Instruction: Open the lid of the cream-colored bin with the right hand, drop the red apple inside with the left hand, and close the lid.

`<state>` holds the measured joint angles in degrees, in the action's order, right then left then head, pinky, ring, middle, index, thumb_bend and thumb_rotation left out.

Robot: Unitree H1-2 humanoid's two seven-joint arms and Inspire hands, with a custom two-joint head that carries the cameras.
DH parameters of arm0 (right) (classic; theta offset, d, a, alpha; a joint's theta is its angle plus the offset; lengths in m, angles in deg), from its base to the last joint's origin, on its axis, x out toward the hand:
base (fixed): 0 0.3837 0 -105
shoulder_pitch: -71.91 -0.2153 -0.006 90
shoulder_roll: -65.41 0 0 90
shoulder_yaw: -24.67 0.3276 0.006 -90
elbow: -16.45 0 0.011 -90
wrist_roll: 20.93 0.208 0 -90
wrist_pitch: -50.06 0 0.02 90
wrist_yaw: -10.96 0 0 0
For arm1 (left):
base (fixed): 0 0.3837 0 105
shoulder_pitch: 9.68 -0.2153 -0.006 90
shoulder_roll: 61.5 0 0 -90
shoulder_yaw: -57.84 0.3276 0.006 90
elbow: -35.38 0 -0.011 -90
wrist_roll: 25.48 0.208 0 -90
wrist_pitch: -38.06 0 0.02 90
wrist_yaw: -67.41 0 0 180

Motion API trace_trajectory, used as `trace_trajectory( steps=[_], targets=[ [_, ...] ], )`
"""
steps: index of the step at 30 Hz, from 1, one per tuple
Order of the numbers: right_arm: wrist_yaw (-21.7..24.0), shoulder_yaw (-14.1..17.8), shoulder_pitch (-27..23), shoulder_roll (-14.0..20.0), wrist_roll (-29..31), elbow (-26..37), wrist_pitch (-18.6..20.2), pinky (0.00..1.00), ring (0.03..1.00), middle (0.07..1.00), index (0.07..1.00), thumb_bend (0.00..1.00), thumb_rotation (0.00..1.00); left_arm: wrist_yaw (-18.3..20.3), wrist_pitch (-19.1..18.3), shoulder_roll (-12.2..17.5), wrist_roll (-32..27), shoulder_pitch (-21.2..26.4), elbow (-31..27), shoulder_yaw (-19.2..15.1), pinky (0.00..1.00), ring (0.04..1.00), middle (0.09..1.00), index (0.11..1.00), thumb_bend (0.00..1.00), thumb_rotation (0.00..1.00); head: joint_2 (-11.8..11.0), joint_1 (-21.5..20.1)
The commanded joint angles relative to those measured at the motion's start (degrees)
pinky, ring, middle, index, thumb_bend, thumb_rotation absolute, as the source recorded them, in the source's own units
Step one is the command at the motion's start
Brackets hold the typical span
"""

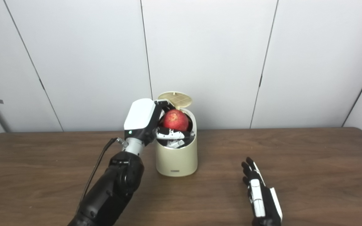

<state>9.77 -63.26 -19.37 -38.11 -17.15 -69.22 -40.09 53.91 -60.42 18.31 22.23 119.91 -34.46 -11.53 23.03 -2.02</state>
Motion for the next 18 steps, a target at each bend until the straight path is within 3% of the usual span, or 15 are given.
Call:
trace_trajectory(
  steps=[1,4,6,8,14,15,16,18],
  targets=[
    [0.8,0.2,-1.1,0.2,0.5,-0.9,-2.9,0.97,0.967,0.931,0.954,0.52,0.97,1.5,-0.9,-0.2,-0.2,1.8,-0.8,0.0,0.32,0.473,0.582,0.461,0.47,0.0,0.1,0.0],
    [1.0,0.3,-1.1,0.4,0.7,-1.2,-3.2,0.97,0.965,0.928,0.955,0.52,0.96,2.3,-2.2,-0.4,-0.2,1.5,-1.5,0.0,0.32,0.479,0.581,0.462,0.47,0.0,0.1,0.0],
    [1.1,0.4,-1.1,0.5,0.8,-1.3,-3.2,0.96,0.963,0.928,0.957,0.53,0.96,2.7,-3.2,-0.4,0.1,1.4,-1.9,0.2,0.42,0.571,0.65,0.483,0.46,0.0,0.1,0.1],
    [1.0,0.5,-1.2,0.6,0.7,-1.5,-3.2,0.95,0.958,0.926,0.957,0.53,0.96,2.7,-3.8,-0.5,0.4,1.4,-2.2,0.3,0.47,0.589,0.668,0.487,0.51,0.03,0.2,0.2],
    [1.0,0.7,-1.1,0.4,1.3,-1.1,-2.3,0.95,0.953,0.917,0.954,0.53,0.96,3.7,-6.1,-0.1,2.0,1.6,-2.9,1.4,0.54,0.649,0.696,0.491,0.52,0.05,0.7,0.5],
    [1.0,0.8,-1.1,0.3,1.5,-0.9,-2.0,0.96,0.952,0.915,0.951,0.54,0.95,4.0,-6.6,-0.1,2.2,1.7,-2.9,1.5,0.54,0.65,0.696,0.549,0.74,0.03,0.7,0.6],
    [1.0,0.9,-1.1,0.3,1.7,-0.8,-1.8,0.96,0.952,0.912,0.95,0.54,0.95,4.2,-6.9,-0.1,2.5,1.7,-3.0,1.6,0.54,0.648,0.697,0.593,0.89,0.03,0.7,0.7],
    [1.0,1.0,-1.1,0.3,2.0,-0.6,-1.7,0.96,0.949,0.907,0.949,0.55,0.95,4.7,-7.3,0.0,2.6,1.6,-3.3,1.8,0.54,0.643,0.697,0.62,0.97,0.04,0.8,0.7]
  ],
)
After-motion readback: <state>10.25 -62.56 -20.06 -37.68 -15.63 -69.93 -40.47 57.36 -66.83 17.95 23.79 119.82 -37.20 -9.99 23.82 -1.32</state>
